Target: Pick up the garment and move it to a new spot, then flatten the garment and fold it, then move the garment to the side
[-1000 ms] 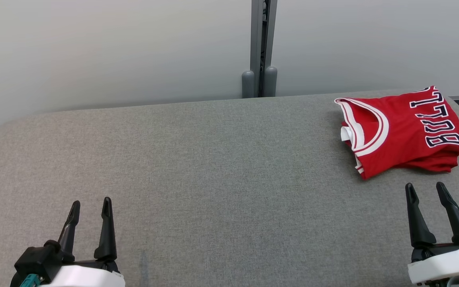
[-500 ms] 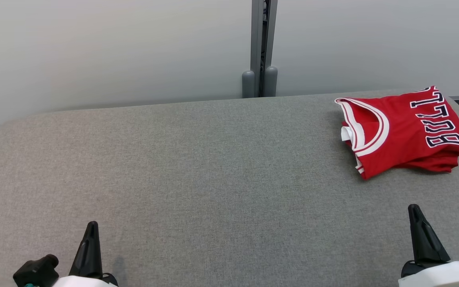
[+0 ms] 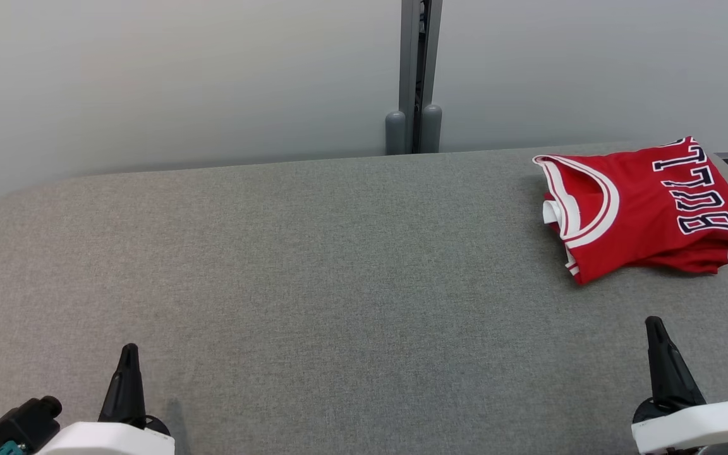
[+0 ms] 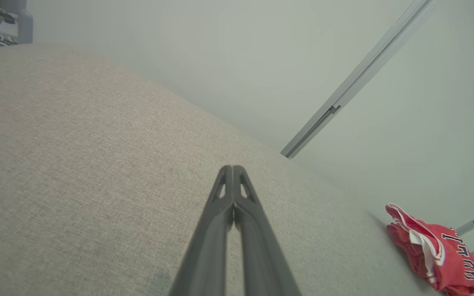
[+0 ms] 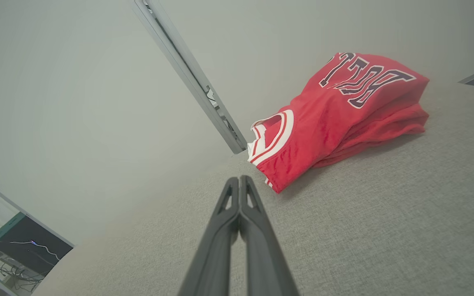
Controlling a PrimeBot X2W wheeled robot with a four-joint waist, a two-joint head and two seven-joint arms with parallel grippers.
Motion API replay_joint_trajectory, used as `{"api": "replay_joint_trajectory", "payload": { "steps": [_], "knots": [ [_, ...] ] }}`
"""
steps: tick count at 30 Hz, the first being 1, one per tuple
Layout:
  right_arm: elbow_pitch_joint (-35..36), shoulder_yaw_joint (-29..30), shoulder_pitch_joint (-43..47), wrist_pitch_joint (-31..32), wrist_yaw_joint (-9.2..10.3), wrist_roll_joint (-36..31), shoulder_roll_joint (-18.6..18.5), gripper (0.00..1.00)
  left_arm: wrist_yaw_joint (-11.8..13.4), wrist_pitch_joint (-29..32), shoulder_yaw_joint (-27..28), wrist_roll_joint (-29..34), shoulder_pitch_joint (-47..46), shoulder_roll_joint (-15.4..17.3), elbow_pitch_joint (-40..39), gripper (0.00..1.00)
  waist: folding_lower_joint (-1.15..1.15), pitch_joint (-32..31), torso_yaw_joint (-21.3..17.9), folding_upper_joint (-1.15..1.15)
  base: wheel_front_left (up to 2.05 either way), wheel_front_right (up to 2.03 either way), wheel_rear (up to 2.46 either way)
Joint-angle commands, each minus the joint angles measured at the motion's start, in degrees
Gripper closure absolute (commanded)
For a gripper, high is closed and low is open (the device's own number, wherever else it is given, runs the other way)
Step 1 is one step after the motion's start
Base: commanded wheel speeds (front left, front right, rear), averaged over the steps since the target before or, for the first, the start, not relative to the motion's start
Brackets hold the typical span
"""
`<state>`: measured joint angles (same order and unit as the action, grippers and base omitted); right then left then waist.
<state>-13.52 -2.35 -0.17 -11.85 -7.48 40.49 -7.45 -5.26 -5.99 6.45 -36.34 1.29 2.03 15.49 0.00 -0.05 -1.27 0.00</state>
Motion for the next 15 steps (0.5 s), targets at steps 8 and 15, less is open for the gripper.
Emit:
{"api": "replay_joint_trajectory", "payload": {
  "steps": [8,15],
  "knots": [
    [0.43,0.03,-2.45,1.16,-0.01,7.01,0.17,1.00,-0.64,2.68,1.63,-7.10,-3.27,0.54,-0.37,1.00,0.00,0.04,0.10,0.00,0.00,0.00,0.00],
    [0.16,-0.12,-3.07,1.95,-0.01,12.01,0.62,1.00,-0.83,4.80,2.65,-12.19,-4.22,0.59,-0.07,1.00,0.00,0.08,0.18,0.00,0.00,0.00,0.00]
  ]
}}
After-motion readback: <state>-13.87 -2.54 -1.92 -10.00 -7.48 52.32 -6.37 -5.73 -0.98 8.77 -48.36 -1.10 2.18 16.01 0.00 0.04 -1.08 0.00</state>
